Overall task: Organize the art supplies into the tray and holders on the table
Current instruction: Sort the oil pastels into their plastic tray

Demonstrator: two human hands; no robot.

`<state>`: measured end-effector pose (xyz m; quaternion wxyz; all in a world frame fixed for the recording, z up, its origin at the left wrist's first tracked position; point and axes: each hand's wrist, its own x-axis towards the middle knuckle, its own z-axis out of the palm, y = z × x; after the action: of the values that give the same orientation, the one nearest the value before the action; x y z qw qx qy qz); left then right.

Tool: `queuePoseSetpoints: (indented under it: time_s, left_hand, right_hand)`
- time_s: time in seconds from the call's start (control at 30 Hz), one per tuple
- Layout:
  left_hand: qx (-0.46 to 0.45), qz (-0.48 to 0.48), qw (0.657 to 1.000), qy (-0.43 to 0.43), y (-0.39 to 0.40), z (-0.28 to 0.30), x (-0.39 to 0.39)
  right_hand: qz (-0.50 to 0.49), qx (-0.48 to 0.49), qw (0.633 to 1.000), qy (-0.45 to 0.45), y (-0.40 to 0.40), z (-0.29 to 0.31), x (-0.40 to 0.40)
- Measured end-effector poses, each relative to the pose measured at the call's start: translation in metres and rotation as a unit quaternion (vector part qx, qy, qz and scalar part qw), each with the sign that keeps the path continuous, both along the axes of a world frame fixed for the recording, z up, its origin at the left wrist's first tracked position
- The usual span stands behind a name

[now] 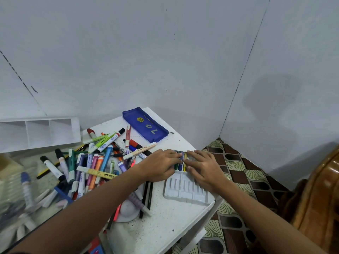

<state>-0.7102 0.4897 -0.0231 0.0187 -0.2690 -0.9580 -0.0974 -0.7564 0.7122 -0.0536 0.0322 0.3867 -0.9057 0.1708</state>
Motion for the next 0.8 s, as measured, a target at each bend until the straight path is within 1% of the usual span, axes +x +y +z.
queuePoseSetpoints:
  time_s: [0.1,0.2,0.3,0.4,0.5,0.57,0.6,0.63,0.7,0.8]
  left_hand:
    - [-0.011,-0.006,1.0,0.012,0.002,0.002,-0.001]
    - [-0.042,-0.027,0.998,0.038,0.0,0.004,-0.002]
    - [-0.045,-0.029,0.998,0.041,0.001,0.005,-0.001]
    - [-0.058,-0.013,0.998,0.029,0.005,0.006,-0.001]
    - [-0.084,0.001,0.996,-0.008,0.008,0.016,-0.004]
    - [-0.082,0.004,0.996,-0.026,0.006,0.024,0.0]
    - [-0.076,0.005,0.997,-0.028,0.003,0.027,0.004]
    - [-0.062,0.008,0.998,-0.025,0.0,0.03,0.01]
    - [-0.022,0.031,0.999,0.006,-0.014,0.037,0.029]
    - [0.033,0.073,0.995,0.053,-0.049,0.053,0.067]
  right_hand:
    - [0.008,0.003,1.0,0.009,0.0,0.001,0.001]
    - [0.008,-0.009,1.0,0.015,0.0,0.003,0.003]
    - [0.014,-0.006,0.999,0.032,-0.001,0.005,0.004]
    - [0.023,0.017,0.999,0.035,-0.003,0.011,0.005]
    - [0.038,0.047,0.997,0.047,-0.005,0.019,0.004]
    - [0.041,0.068,0.995,0.057,-0.009,0.025,0.003]
    - [0.04,0.061,0.995,0.07,-0.014,0.028,0.005]
    - [0.039,0.04,0.995,0.087,-0.019,0.031,0.006]
    - [0.041,-0.039,0.991,0.125,-0.039,0.036,0.01]
    - [0.075,-0.171,0.967,0.173,-0.088,0.046,0.019]
